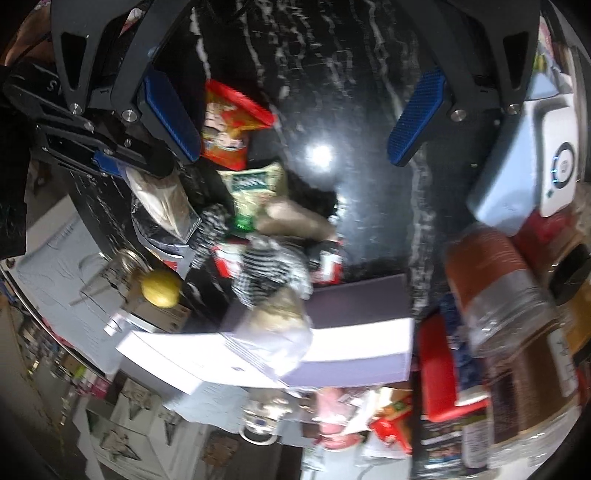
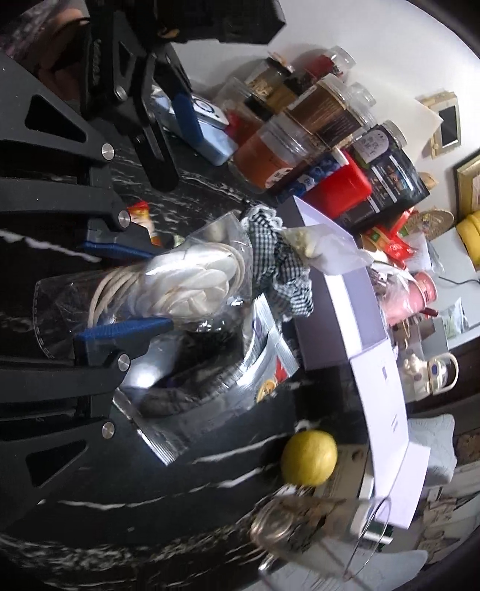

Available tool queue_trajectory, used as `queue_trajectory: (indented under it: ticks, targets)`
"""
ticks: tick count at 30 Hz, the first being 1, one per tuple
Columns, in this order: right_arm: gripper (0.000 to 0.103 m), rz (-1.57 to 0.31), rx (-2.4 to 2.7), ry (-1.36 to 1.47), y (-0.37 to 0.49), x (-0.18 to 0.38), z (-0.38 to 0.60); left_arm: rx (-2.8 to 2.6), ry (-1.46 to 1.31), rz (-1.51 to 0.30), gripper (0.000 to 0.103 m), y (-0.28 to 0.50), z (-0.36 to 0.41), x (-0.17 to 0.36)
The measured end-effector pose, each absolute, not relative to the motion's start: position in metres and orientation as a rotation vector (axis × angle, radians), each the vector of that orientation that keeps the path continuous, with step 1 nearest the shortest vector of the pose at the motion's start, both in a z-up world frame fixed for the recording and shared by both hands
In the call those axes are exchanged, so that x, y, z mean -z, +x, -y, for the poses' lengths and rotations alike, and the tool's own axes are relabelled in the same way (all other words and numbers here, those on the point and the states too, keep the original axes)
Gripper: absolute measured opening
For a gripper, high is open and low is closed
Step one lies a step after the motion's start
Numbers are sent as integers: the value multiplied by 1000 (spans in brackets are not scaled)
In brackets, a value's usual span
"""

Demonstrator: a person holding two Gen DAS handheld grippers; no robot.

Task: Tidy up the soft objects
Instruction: 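Grasp the clear coil bag with the right tool while the left grasps the red packet, then carry the clear bag with the right tool while the left carries the red packet over the box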

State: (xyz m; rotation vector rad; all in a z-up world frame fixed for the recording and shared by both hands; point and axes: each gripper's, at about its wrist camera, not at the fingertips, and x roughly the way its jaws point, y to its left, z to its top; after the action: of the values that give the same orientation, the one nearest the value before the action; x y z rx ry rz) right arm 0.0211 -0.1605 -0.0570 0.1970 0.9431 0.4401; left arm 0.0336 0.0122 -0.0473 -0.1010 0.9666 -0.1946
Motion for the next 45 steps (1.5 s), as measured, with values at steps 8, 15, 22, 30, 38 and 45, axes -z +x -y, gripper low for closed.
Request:
queue_trajectory:
  ticks: [8, 15, 22, 30, 38, 45]
  targets:
    - [29, -955, -374, 230, 0, 59, 186, 298, -122, -1056, 103, 39, 14, 69]
    - [29, -965, -363, 265, -9, 62, 201, 323, -123, -1108, 82, 43, 27, 85]
    - [29, -956, -373, 272, -16, 63, 203, 323, -97, -1061, 47, 35, 29, 88]
    - [29, -930, -359, 295, -27, 63, 204, 336, -94, -993, 44, 20, 21, 77]
    - [29, -898, -364, 300, -37, 56, 198, 328, -94, -900, 44, 6, 9, 47]
    - [29, -849, -393, 270, -35, 39, 193, 331, -101, -807, 44, 5, 6, 17]
